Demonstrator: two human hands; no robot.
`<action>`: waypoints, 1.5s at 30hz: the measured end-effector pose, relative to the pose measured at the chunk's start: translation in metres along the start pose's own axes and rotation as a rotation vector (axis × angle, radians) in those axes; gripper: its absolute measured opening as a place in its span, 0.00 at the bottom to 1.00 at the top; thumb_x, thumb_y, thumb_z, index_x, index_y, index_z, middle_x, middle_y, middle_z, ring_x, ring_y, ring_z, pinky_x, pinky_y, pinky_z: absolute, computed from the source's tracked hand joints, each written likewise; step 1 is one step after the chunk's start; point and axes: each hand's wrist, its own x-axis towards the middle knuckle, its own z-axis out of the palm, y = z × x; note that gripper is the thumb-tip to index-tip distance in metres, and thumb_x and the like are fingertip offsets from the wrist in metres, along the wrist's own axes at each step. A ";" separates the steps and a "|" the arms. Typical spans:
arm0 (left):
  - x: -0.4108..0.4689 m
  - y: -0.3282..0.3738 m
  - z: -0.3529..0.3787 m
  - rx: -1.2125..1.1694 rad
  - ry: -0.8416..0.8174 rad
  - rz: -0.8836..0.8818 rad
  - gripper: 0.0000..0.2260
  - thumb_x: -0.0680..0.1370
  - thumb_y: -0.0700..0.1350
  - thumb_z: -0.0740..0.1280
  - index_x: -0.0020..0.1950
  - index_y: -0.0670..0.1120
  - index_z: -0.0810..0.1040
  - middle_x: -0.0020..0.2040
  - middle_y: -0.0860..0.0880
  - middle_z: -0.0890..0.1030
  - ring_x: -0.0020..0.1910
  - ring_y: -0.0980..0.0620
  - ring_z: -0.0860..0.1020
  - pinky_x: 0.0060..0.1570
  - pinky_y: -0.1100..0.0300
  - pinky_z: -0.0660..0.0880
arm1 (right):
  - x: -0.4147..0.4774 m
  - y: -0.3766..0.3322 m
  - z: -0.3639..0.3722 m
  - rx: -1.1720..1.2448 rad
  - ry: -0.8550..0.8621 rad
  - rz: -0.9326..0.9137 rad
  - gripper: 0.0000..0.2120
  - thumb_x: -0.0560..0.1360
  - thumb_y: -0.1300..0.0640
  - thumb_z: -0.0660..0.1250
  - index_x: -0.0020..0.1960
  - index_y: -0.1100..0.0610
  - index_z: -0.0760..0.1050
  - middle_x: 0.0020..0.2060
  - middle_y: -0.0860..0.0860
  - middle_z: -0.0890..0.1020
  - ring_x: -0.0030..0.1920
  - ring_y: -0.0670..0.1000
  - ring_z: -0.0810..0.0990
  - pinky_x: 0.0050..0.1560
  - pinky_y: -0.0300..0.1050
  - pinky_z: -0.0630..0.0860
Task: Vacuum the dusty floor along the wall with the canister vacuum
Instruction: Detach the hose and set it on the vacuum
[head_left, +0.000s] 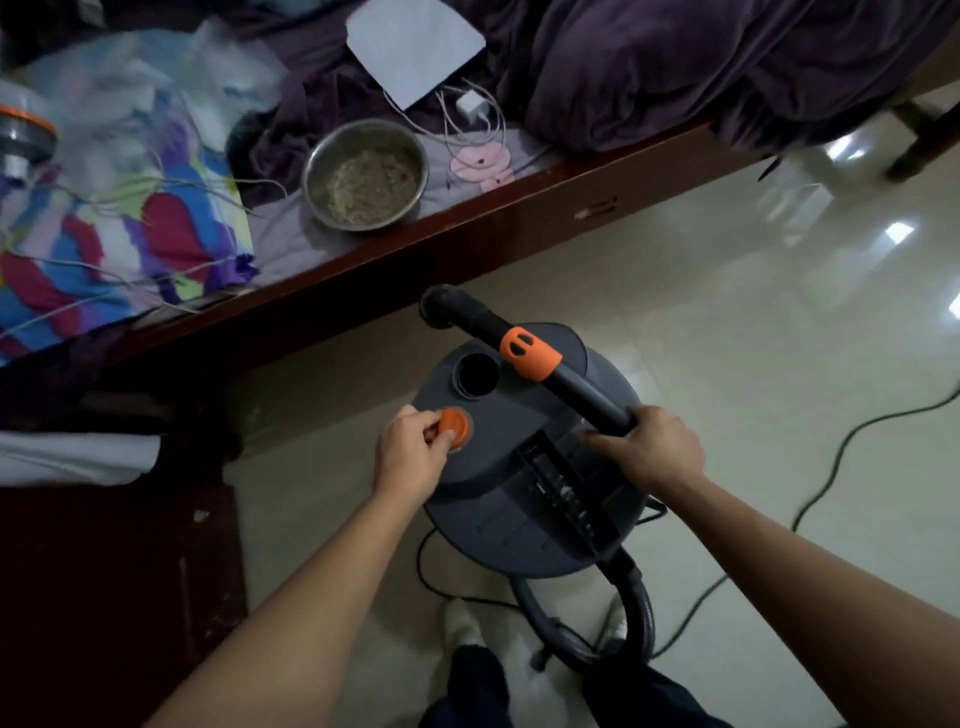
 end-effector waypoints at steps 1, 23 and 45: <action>0.002 -0.002 -0.001 0.018 -0.025 0.044 0.13 0.75 0.44 0.71 0.58 0.43 0.82 0.45 0.48 0.75 0.46 0.46 0.77 0.45 0.59 0.70 | 0.001 0.000 0.001 0.000 0.004 0.011 0.21 0.65 0.30 0.70 0.37 0.47 0.71 0.29 0.44 0.77 0.29 0.44 0.75 0.25 0.38 0.64; 0.048 0.015 -0.014 0.249 -0.426 -0.082 0.17 0.78 0.51 0.59 0.53 0.38 0.76 0.46 0.38 0.82 0.41 0.41 0.82 0.35 0.58 0.74 | 0.008 -0.011 0.012 0.008 0.197 0.277 0.20 0.65 0.35 0.71 0.47 0.50 0.79 0.33 0.49 0.79 0.35 0.54 0.77 0.30 0.42 0.65; 0.064 0.086 -0.017 0.209 -0.152 0.094 0.18 0.76 0.60 0.63 0.49 0.46 0.80 0.49 0.45 0.82 0.50 0.42 0.79 0.47 0.52 0.75 | 0.016 0.005 0.006 0.090 0.186 0.310 0.19 0.68 0.38 0.71 0.50 0.51 0.79 0.36 0.51 0.79 0.37 0.55 0.76 0.34 0.43 0.68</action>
